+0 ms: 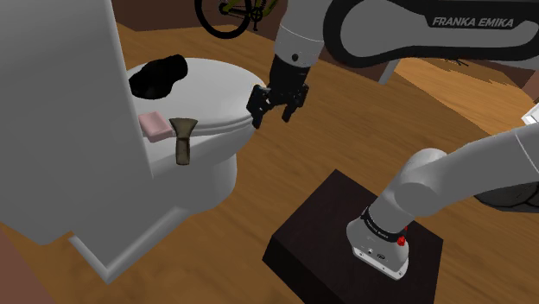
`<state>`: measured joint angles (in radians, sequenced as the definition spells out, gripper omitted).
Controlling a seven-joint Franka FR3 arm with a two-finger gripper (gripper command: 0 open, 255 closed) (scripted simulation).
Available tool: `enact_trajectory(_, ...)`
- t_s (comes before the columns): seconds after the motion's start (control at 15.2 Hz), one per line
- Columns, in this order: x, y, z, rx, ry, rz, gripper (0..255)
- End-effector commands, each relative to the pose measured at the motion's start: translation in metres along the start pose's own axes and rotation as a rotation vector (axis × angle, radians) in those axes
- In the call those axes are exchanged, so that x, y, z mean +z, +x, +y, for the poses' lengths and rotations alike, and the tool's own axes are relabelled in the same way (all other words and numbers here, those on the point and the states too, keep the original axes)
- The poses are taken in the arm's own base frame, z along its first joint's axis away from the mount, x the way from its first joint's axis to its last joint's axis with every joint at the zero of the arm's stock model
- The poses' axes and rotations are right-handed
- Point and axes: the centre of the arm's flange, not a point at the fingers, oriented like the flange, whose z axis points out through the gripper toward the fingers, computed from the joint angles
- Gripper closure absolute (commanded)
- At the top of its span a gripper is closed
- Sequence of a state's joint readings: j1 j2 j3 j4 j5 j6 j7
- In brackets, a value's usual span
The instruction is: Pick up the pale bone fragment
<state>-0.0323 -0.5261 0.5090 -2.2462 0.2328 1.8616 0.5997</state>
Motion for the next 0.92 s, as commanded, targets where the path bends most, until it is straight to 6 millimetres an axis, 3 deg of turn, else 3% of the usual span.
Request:
enact_trajectory(0.0,0.006,0.007,-0.024,0.052,0.005,0.003,0)
enact_trajectory(0.86,0.023,0.068,-0.179,0.353,0.024,0.023,0)
